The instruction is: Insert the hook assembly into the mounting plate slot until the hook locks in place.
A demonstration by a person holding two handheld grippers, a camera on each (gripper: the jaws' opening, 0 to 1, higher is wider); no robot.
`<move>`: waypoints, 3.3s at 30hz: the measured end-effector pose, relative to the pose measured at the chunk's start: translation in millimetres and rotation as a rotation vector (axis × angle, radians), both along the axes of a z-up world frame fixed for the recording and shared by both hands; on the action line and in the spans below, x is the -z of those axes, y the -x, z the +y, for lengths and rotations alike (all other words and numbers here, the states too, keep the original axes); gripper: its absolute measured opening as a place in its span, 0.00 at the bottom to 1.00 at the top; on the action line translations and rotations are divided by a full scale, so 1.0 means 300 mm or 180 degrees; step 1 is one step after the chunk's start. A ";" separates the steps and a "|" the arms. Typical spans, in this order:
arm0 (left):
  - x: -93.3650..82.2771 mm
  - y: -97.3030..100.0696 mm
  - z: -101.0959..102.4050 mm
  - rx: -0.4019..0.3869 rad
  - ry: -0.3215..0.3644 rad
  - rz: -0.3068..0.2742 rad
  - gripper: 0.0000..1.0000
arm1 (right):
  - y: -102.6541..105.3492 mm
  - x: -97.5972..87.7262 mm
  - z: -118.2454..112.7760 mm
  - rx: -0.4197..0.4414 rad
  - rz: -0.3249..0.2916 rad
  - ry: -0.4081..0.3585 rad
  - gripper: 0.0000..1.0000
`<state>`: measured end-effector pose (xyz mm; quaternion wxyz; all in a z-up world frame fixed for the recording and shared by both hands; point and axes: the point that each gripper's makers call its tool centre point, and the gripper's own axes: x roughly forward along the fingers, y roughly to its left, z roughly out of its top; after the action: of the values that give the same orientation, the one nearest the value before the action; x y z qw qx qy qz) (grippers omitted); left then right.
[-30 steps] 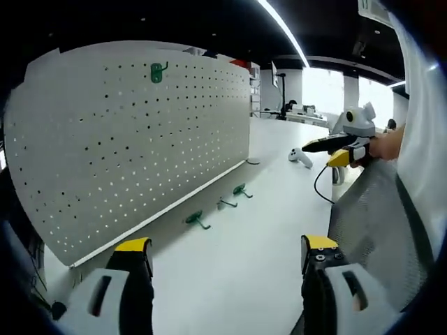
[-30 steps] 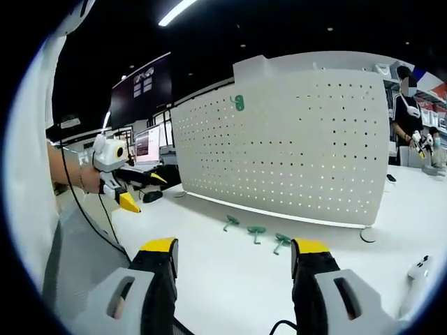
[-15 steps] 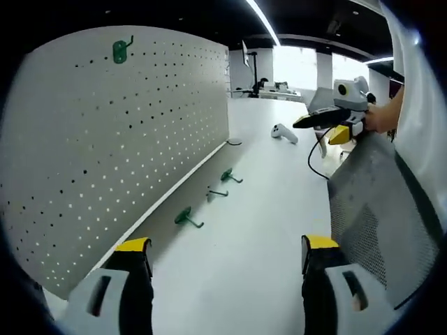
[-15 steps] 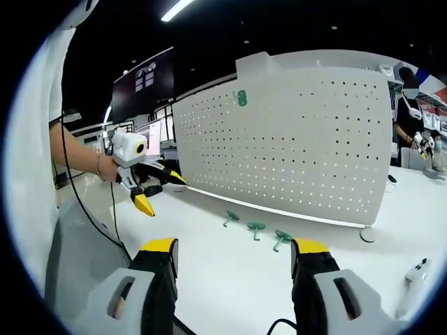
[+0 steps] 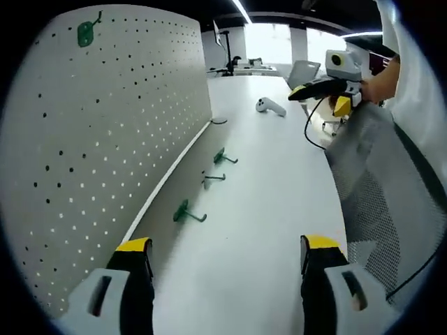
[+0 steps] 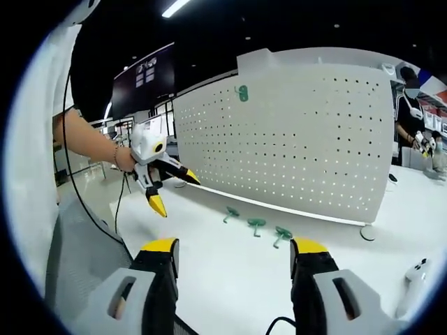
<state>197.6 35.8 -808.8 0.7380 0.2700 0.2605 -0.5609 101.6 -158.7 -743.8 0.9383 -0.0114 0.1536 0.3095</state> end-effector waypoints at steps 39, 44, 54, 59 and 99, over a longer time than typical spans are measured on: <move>0.121 -0.165 -0.067 0.0792 -0.0652 0.0160 0.87 | 0.000 0.010 -0.004 0.0016 0.0041 0.0003 0.62; 0.126 -0.173 -0.074 0.0886 -0.0716 0.0184 0.86 | -0.002 0.010 -0.007 0.0034 0.0058 -0.0033 0.62; 0.178 -0.186 -0.084 0.1074 -0.0924 0.0211 0.85 | -0.001 0.012 -0.008 0.0041 0.0077 -0.0046 0.61; 0.195 -0.184 -0.091 0.1163 -0.0984 0.0235 0.84 | -0.002 0.013 -0.010 0.0053 0.0092 -0.0064 0.61; 0.241 -0.234 -0.133 0.1150 -0.1098 0.0357 0.59 | 0.000 0.029 -0.028 0.0108 0.0119 0.0056 0.57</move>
<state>267.7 -4.0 -881.2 0.5532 0.4024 0.3403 -0.6451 101.8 -167.0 -752.3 0.9403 -0.0112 0.1739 0.2923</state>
